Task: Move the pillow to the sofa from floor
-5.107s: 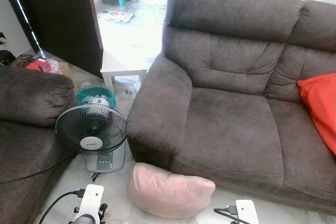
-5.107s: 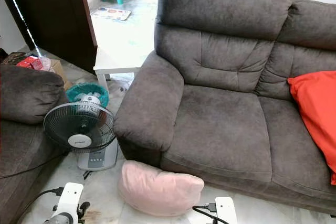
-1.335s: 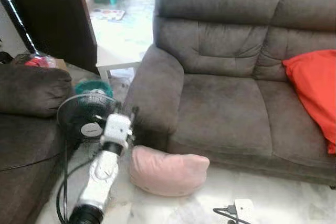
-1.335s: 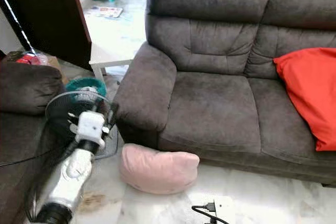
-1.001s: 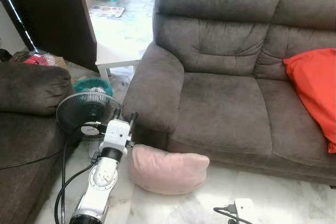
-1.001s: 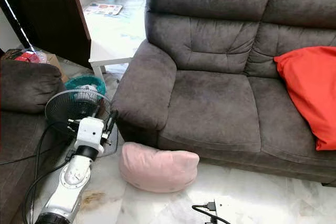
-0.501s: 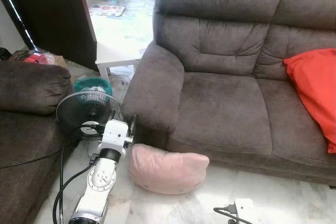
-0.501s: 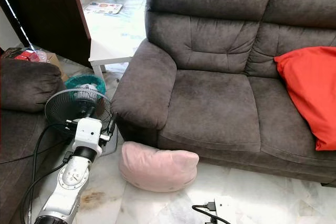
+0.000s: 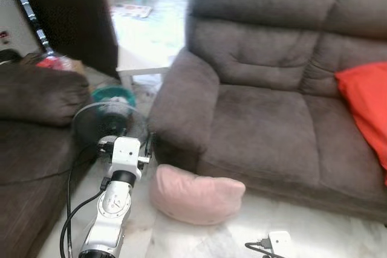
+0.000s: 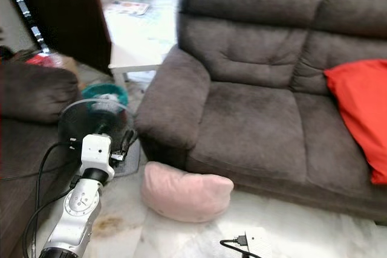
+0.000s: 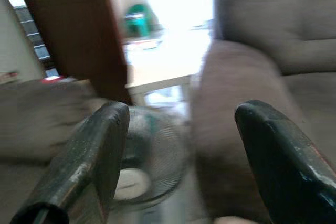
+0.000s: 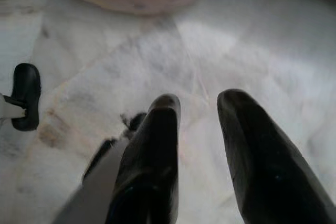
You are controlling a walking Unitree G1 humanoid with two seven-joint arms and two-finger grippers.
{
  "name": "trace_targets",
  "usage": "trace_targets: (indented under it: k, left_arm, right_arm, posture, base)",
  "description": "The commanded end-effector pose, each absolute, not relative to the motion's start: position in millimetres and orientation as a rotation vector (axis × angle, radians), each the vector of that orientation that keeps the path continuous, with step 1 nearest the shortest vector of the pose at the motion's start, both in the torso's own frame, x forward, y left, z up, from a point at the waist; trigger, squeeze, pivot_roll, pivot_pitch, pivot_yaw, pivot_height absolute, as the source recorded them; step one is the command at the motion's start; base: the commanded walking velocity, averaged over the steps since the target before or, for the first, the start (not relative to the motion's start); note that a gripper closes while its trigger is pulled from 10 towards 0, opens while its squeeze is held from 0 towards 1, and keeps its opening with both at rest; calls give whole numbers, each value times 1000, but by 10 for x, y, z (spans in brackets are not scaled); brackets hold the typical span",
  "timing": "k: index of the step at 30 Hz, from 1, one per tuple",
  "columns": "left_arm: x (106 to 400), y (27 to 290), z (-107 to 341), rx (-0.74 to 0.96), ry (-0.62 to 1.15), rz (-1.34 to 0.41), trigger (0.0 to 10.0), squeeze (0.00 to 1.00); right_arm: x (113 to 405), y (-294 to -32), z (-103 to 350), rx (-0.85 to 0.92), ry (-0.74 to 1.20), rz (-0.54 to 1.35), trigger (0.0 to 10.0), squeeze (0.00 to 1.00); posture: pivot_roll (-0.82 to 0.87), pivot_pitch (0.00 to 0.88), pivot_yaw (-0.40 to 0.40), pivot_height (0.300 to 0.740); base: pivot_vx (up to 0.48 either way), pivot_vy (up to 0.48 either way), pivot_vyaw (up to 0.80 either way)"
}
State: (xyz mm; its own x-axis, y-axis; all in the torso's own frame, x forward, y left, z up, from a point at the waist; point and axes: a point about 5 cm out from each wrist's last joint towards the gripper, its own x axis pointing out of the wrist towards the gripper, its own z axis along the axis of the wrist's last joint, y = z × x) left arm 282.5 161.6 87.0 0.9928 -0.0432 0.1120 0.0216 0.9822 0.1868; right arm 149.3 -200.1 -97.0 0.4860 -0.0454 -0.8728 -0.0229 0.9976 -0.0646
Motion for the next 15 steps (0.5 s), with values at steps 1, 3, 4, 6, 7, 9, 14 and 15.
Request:
trace_targets:
  k: [1, 3, 4, 6, 7, 9, 14, 15]
  left_arm:
    - [2833, 1628, 872, 181, -109, -22, 10000, 0]
    - [2832, 1629, 868, 179, -107, -22, 10000, 0]
    - [2831, 1630, 866, 179, -105, -22, 10000, 0]
    - [2832, 1631, 865, 176, -104, -21, 10000, 0]
    - [2832, 1631, 865, 176, -104, -21, 10000, 0]
    - [2835, 1634, 865, 174, -104, -21, 10000, 0]
    - [2838, 1634, 867, 172, -104, -26, 10000, 0]
    - [2838, 1634, 868, 172, -104, -26, 10000, 0]
  right_arm:
    - [1493, -1998, -969, -52, 1058, -26, 10000, 0]
    - [1494, -1998, -969, -57, 1059, -21, 10000, 0]
    - [1494, -1999, -969, -58, 1060, -21, 10000, 0]
    - [1494, -2000, -969, -61, 1061, -19, 10000, 0]
    - [1494, -2000, -969, -61, 1061, -19, 10000, 0]
    - [1494, -2001, -969, -63, 1062, -18, 10000, 0]
    - [1493, -2006, -969, -66, 1067, -21, 10000, 0]
    - [1492, -2007, -970, -68, 1068, -20, 10000, 0]
  posture:
    - [186, 25, -54, 740]
    - [185, 26, -55, 740]
    - [185, 26, -55, 740]
    - [185, 28, -56, 740]
    - [185, 28, -56, 740]
    - [185, 30, -56, 740]
    - [188, 32, -58, 740]
    - [188, 32, -58, 740]
  base:
    - [386, 0, 0]
    - [390, 0, 0]
    - [405, 0, 0]
    - [409, 0, 0]
    - [409, 0, 0]
    - [411, 0, 0]
    - [409, 0, 0]
    - [409, 0, 0]
